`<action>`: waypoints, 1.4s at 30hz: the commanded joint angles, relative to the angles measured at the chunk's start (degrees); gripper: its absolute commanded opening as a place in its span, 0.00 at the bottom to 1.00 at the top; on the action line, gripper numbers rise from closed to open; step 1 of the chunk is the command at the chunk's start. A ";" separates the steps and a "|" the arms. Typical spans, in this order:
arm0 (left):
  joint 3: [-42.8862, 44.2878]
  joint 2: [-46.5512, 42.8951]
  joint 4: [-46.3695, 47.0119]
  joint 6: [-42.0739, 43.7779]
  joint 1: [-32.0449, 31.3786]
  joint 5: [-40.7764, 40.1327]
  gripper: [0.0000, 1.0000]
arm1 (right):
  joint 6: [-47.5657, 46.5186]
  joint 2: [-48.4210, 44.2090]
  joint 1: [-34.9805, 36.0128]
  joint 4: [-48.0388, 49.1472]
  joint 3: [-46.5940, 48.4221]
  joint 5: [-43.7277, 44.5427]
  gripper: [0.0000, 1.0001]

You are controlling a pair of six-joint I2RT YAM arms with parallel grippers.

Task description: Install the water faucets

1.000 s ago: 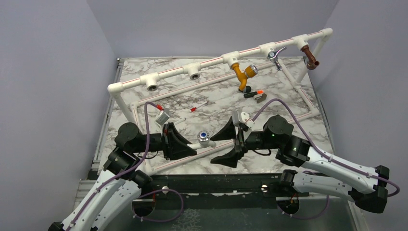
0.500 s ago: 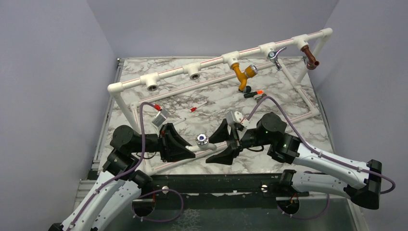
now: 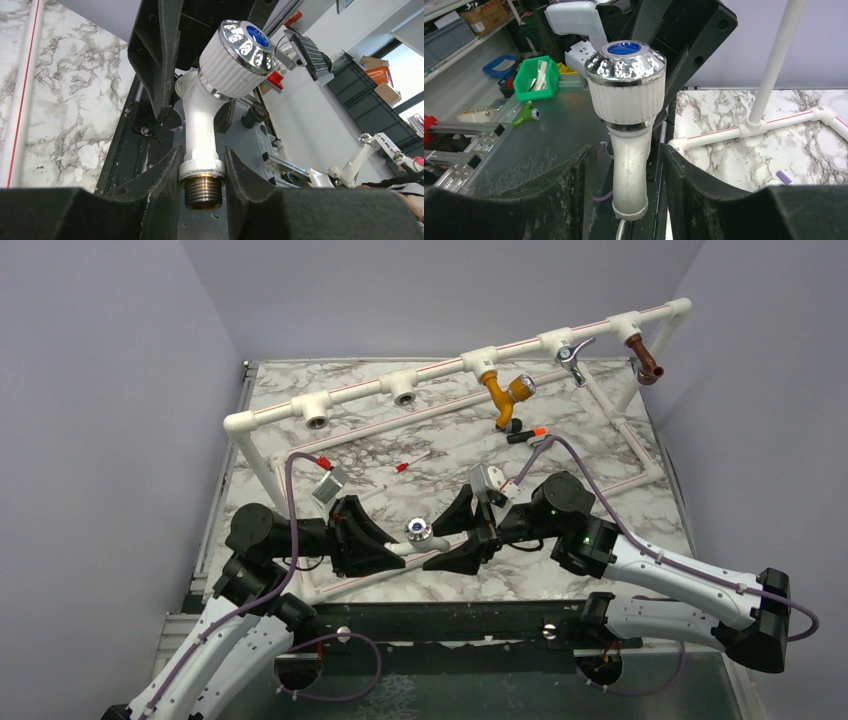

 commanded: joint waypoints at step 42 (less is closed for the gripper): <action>-0.05 1.15 2.70 -1.38 -0.16 -2.54 0.00 | -2.60 -0.48 -0.32 1.25 -0.60 4.22 0.27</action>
